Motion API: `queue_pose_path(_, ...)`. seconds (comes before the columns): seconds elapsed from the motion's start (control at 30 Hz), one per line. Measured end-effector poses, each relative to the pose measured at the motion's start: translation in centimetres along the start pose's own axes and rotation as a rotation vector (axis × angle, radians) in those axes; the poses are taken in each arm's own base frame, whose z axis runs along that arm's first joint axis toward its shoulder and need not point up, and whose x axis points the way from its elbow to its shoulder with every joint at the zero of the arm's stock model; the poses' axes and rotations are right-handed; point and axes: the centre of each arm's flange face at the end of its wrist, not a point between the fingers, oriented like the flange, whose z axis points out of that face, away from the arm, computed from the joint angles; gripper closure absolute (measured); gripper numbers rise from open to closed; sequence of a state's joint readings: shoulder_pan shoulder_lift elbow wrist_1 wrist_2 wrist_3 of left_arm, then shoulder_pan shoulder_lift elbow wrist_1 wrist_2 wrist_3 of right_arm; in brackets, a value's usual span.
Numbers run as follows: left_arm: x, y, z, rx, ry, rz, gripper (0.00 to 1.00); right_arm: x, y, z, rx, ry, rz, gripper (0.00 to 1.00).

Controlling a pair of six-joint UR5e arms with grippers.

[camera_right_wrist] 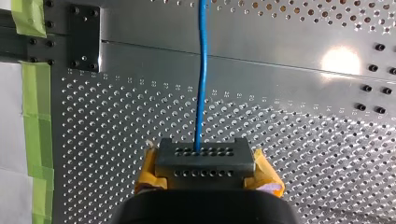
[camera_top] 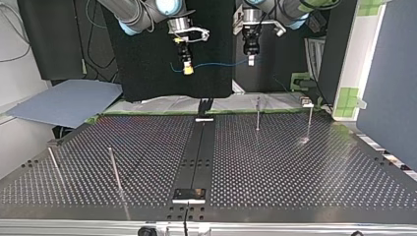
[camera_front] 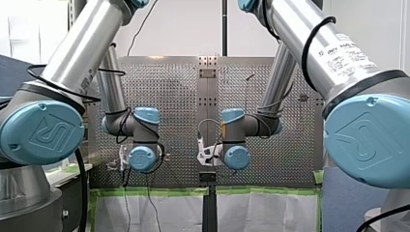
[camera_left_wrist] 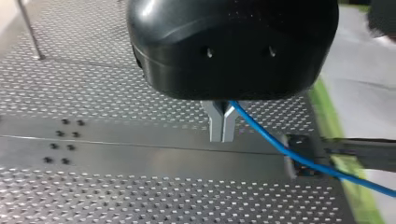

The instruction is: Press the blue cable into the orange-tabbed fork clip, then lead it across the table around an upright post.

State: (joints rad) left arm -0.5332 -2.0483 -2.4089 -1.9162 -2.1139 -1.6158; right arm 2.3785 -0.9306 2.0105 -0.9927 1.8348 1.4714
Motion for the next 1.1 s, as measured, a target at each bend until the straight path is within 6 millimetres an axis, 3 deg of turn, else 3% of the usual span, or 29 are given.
queue_pose_path(0.63, 0.6, 0.0, 0.1, 0.006, 0.009, -0.002, 1.0, 0.2, -0.1, -0.5, -0.004, -0.008, 0.008, 1.0)
queue_pose_path(1.1, 1.3, -2.8, 4.0, 0.072, 0.04, -0.025, 1.0, 5.3, 1.0, -1.1, -0.01, -0.01, 0.103, 1.0)
